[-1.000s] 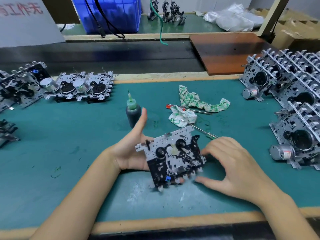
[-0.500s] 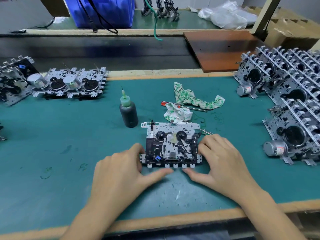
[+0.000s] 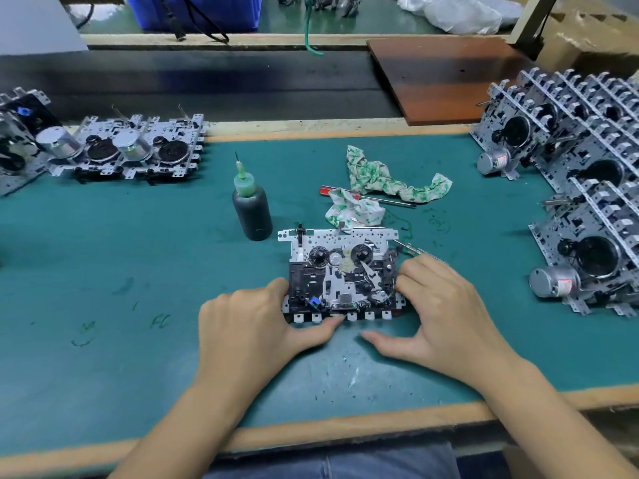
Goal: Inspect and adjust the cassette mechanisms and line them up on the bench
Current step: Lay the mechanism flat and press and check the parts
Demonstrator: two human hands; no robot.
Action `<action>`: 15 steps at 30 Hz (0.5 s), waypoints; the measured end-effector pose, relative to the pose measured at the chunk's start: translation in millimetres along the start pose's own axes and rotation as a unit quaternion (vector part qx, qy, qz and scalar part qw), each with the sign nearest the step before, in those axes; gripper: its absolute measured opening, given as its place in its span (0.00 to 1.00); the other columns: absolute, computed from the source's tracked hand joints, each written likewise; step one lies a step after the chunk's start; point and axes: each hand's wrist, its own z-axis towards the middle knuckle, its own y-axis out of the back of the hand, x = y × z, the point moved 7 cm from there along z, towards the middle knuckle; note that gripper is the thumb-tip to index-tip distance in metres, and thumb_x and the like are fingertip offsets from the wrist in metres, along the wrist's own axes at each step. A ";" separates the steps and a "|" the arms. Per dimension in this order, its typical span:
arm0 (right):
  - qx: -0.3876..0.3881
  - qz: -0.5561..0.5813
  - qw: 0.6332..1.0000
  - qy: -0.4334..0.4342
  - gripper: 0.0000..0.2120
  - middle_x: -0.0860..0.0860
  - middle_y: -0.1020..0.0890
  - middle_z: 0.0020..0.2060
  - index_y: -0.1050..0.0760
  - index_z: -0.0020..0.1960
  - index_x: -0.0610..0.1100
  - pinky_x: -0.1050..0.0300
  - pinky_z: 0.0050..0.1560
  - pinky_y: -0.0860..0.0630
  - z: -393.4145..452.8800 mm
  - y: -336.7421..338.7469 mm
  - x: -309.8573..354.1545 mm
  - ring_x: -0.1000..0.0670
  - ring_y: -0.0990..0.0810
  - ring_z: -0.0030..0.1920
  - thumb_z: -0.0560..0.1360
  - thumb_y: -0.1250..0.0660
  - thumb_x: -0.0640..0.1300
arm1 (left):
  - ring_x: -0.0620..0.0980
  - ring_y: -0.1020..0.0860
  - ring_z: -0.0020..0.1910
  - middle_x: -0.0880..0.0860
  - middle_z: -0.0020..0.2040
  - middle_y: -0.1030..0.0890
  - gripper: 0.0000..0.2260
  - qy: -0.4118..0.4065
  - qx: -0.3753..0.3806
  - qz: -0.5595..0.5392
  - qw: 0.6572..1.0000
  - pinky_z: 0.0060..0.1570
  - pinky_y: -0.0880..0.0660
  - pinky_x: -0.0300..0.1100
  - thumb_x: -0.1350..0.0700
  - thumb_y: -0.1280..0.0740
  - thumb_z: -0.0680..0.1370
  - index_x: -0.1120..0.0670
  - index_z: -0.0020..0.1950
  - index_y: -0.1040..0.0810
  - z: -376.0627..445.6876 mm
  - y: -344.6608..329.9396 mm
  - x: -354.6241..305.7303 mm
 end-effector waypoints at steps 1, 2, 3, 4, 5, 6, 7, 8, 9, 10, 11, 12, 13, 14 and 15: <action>0.003 0.007 1.000 0.002 0.26 0.48 0.30 0.31 0.33 0.31 0.41 0.54 0.35 0.33 -0.1 -0.3 0.8 0.48 0.32 0.34 0.67 0.34 0.64 | 0.55 0.28 0.17 0.53 0.16 0.32 0.27 -0.002 -0.004 -0.005 1.000 0.22 0.39 0.38 0.29 0.41 0.63 0.53 0.25 0.30 0.3 -0.3 0.7; 0.003 0.009 1.000 0.003 0.26 0.48 0.30 0.31 0.33 0.31 0.41 0.54 0.35 0.33 -0.5 -0.3 1.5 0.48 0.32 0.34 0.67 0.34 0.64 | 0.56 0.28 0.18 0.52 0.16 0.32 0.27 -0.007 -0.005 -0.013 1.000 0.22 0.37 0.38 0.28 0.41 0.62 0.53 0.26 0.31 1.1 -0.7 2.2; 0.001 0.003 1.000 0.002 0.25 0.48 0.30 0.31 0.33 0.31 0.41 0.54 0.35 0.33 -0.8 -0.3 2.1 0.48 0.32 0.34 0.68 0.34 0.63 | 0.56 0.27 0.18 0.51 0.17 0.31 0.27 -0.014 -0.001 -0.021 1.000 0.22 0.36 0.39 0.28 0.41 0.62 0.53 0.26 0.32 2.0 -1.2 4.0; -0.004 -0.009 1.000 -0.002 0.24 0.48 0.29 0.30 0.32 0.30 0.41 0.55 0.35 0.33 -1.4 -0.1 2.4 0.48 0.31 0.34 0.69 0.35 0.62 | 0.56 0.27 0.19 0.51 0.17 0.31 0.28 -0.025 0.007 -0.027 0.999 0.21 0.34 0.40 0.27 0.42 0.62 0.52 0.27 0.32 2.7 -1.5 5.4; -0.010 -0.023 1.000 -0.007 0.23 0.48 0.29 0.30 0.32 0.30 0.41 0.56 0.36 0.33 -2.0 0.0 2.4 0.47 0.30 0.33 0.69 0.36 0.61 | 0.55 0.27 0.19 0.51 0.17 0.31 0.29 -0.039 0.015 -0.030 0.999 0.21 0.33 0.40 0.25 0.42 0.61 0.52 0.28 0.33 3.1 -2.2 5.8; -0.012 -0.036 0.999 -0.012 0.23 0.48 0.28 0.30 0.31 0.31 0.41 0.56 0.36 0.33 -2.2 0.1 2.0 0.46 0.28 0.33 0.70 0.37 0.61 | 0.54 0.27 0.19 0.50 0.18 0.31 0.29 -0.053 0.022 -0.032 0.998 0.20 0.33 0.41 0.24 0.42 0.60 0.52 0.28 0.35 2.9 -2.8 5.5; -0.010 -0.041 0.999 -0.014 0.23 0.48 0.27 0.30 0.30 0.31 0.41 0.56 0.37 0.33 -2.3 0.1 1.4 0.46 0.28 0.34 0.70 0.38 0.61 | 0.53 0.28 0.19 0.50 0.18 0.32 0.29 -0.063 0.028 -0.035 0.997 0.20 0.33 0.41 0.23 0.42 0.60 0.51 0.29 0.36 2.4 -3.0 4.7; -0.006 -0.040 0.999 -0.015 0.23 0.48 0.27 0.31 0.30 0.31 0.41 0.56 0.37 0.34 -2.3 0.2 0.5 0.46 0.28 0.34 0.70 0.38 0.61 | 0.53 0.29 0.18 0.49 0.18 0.32 0.29 -0.068 0.029 -0.039 0.996 0.19 0.33 0.41 0.24 0.42 0.61 0.51 0.29 0.37 1.3 -2.5 3.9; 0.000 -0.036 0.999 -0.015 0.24 0.49 0.27 0.31 0.31 0.32 0.42 0.57 0.38 0.35 -2.9 0.5 -0.6 0.47 0.28 0.35 0.69 0.38 0.63 | 0.53 0.29 0.18 0.49 0.19 0.32 0.29 -0.074 0.028 -0.045 0.996 0.19 0.33 0.42 0.24 0.41 0.61 0.51 0.29 0.38 -0.1 -2.1 2.8; 0.004 -0.035 0.999 -0.017 0.25 0.50 0.28 0.32 0.31 0.32 0.42 0.58 0.38 0.36 -3.3 0.9 -1.7 0.48 0.29 0.35 0.68 0.38 0.65 | 0.53 0.29 0.18 0.49 0.19 0.32 0.29 -0.085 0.024 -0.053 0.995 0.18 0.32 0.43 0.25 0.40 0.62 0.51 0.29 0.38 -1.9 -2.0 0.8; 0.003 -0.036 0.999 -0.022 0.27 0.50 0.29 0.31 0.31 0.32 0.43 0.59 0.39 0.37 -3.6 1.8 -2.7 0.48 0.30 0.35 0.67 0.38 0.67 | 0.53 0.30 0.18 0.50 0.19 0.32 0.28 -0.104 0.018 -0.062 0.993 0.18 0.32 0.43 0.27 0.38 0.63 0.52 0.28 0.37 -4.1 -1.8 -2.0; -0.002 -0.040 0.999 -0.029 0.27 0.51 0.29 0.31 0.31 0.31 0.43 0.59 0.38 0.38 -3.9 3.0 -3.4 0.49 0.30 0.35 0.67 0.38 0.68 | 0.53 0.31 0.18 0.50 0.19 0.33 0.28 -0.125 0.009 -0.068 0.990 0.17 0.32 0.43 0.28 0.37 0.65 0.54 0.27 0.36 -6.7 -0.9 -5.0; -0.008 -0.042 0.998 -0.036 0.28 0.51 0.29 0.30 0.31 0.30 0.43 0.59 0.38 0.38 -4.0 3.7 -3.9 0.48 0.30 0.35 0.67 0.38 0.69 | 0.52 0.32 0.18 0.50 0.19 0.34 0.28 -0.139 -0.002 -0.071 0.988 0.17 0.33 0.42 0.30 0.35 0.65 0.54 0.26 0.35 -8.2 0.4 -7.2; -0.013 -0.042 0.998 -0.042 0.28 0.52 0.29 0.30 0.31 0.29 0.43 0.59 0.38 0.38 -4.2 3.8 -4.1 0.48 0.29 0.35 0.67 0.38 0.69 | 0.52 0.32 0.17 0.50 0.19 0.34 0.28 -0.140 -0.012 -0.070 0.988 0.17 0.34 0.42 0.31 0.35 0.65 0.54 0.26 0.35 -8.6 2.0 -8.2; -0.013 -0.039 0.998 -0.042 0.28 0.52 0.29 0.30 0.31 0.29 0.43 0.59 0.38 0.37 -4.3 3.5 -4.4 0.48 0.29 0.35 0.67 0.38 0.69 | 0.52 0.32 0.17 0.50 0.19 0.34 0.27 -0.130 -0.017 -0.066 0.989 0.17 0.34 0.41 0.31 0.35 0.65 0.54 0.26 0.35 -8.1 3.0 -8.4</action>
